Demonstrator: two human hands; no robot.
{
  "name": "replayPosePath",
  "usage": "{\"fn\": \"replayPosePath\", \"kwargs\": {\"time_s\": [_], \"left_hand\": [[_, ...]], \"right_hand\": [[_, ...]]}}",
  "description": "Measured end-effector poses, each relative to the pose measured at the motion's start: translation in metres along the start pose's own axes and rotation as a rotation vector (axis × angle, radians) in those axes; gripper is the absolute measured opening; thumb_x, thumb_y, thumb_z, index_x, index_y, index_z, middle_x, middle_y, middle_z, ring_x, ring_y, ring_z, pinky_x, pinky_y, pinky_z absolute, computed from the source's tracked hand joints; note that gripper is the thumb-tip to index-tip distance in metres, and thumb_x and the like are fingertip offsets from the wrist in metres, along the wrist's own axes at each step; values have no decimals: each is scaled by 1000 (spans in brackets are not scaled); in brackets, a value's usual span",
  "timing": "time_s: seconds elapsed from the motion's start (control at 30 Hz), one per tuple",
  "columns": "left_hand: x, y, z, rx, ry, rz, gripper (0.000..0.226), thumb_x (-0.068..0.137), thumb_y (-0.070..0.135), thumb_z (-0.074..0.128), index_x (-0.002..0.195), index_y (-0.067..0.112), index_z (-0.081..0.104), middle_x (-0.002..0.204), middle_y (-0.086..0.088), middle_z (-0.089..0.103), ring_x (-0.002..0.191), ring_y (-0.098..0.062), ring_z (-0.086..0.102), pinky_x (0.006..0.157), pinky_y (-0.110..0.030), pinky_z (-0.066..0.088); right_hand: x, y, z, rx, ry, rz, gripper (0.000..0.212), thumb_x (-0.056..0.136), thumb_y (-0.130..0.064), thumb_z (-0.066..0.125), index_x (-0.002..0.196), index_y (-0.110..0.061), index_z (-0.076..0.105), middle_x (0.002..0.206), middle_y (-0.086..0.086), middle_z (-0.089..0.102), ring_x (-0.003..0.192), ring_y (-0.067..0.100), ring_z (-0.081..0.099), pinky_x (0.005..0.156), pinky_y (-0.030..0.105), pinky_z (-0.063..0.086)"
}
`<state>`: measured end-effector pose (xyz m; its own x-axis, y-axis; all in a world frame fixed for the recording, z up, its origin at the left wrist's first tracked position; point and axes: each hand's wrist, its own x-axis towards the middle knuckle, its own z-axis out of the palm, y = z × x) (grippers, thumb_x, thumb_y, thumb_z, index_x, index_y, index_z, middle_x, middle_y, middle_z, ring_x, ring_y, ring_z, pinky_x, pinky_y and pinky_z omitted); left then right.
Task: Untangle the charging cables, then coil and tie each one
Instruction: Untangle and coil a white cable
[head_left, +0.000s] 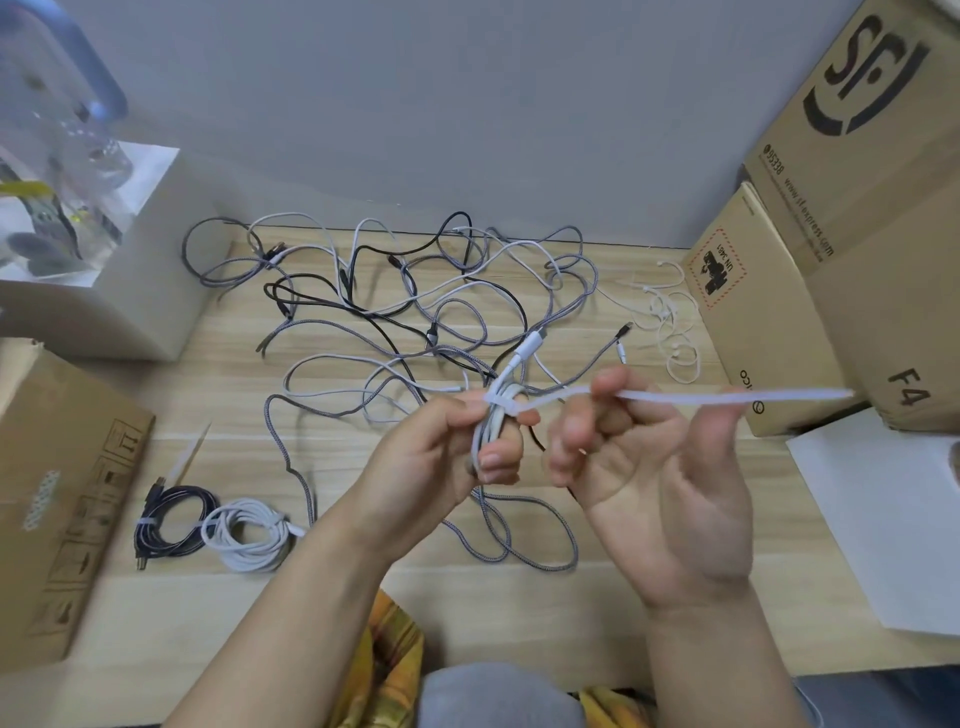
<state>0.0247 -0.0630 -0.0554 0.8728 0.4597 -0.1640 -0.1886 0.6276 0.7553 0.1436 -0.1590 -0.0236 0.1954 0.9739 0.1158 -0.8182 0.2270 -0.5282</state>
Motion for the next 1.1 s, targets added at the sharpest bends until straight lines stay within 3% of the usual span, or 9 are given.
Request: {"fn": "replayPosePath", "kwargs": {"time_s": [0.1,0.17,0.27,0.37,0.47,0.67,0.73,0.9,1.1], "left_hand": [[-1,1,0,186,75,28,32,79,20,35,81,8,64,56,0,38,55,-15,31,60,-31,27],[-3,3,0,331,85,59,29,78,23,41,82,9,65,56,0,39,56,-14,32,59,-28,28],[-5,5,4,478,77,65,24,79,23,47,84,11,67,53,5,41,54,-9,35,54,-18,31],[-5,7,4,514,81,68,26,80,17,46,87,1,66,54,6,41,52,-7,37,52,-15,30],[-7,7,3,555,61,66,27,82,16,47,90,-1,65,59,5,40,54,-8,37,54,-14,31],[-11,10,4,693,51,68,32,76,41,51,87,15,66,67,2,39,63,-13,35,62,-31,29],[-12,12,5,684,28,66,34,75,42,51,86,13,65,64,6,38,60,-12,34,60,-29,29],[-14,15,9,635,-27,71,29,76,39,51,85,17,68,64,5,37,58,-8,33,57,-18,30],[-14,11,18,656,73,66,34,66,47,64,69,14,60,64,1,41,59,-10,36,55,-19,31]], "right_hand": [[-4,-1,-8,-336,187,-81,38,76,-54,66,77,-17,65,70,-4,52,65,14,51,68,23,45],[-4,-3,-9,-483,234,-131,37,74,-57,67,65,-22,63,75,-7,51,72,13,48,73,23,41],[-5,-5,-8,-462,164,-178,31,82,-48,63,68,-21,63,79,-1,59,87,19,55,87,28,44],[-5,-7,-4,-431,120,-202,21,83,-40,63,74,-21,65,53,-3,46,62,17,58,80,30,51],[-4,-11,-2,-534,221,-214,17,74,-40,71,71,-24,67,47,-4,28,44,11,47,67,28,52],[-4,-17,-4,-897,434,-123,12,58,-18,76,54,-21,65,38,-6,44,41,6,55,72,49,47],[-4,-18,-6,-944,467,-70,15,62,-10,68,52,-19,63,37,-6,44,42,10,58,64,39,43],[-4,-18,-7,-979,469,-15,15,63,-12,65,53,-22,63,35,-2,44,43,14,59,53,27,31],[-1,-15,4,-699,389,-51,21,56,-29,82,59,-22,62,43,-8,40,36,11,31,44,21,37]]}}
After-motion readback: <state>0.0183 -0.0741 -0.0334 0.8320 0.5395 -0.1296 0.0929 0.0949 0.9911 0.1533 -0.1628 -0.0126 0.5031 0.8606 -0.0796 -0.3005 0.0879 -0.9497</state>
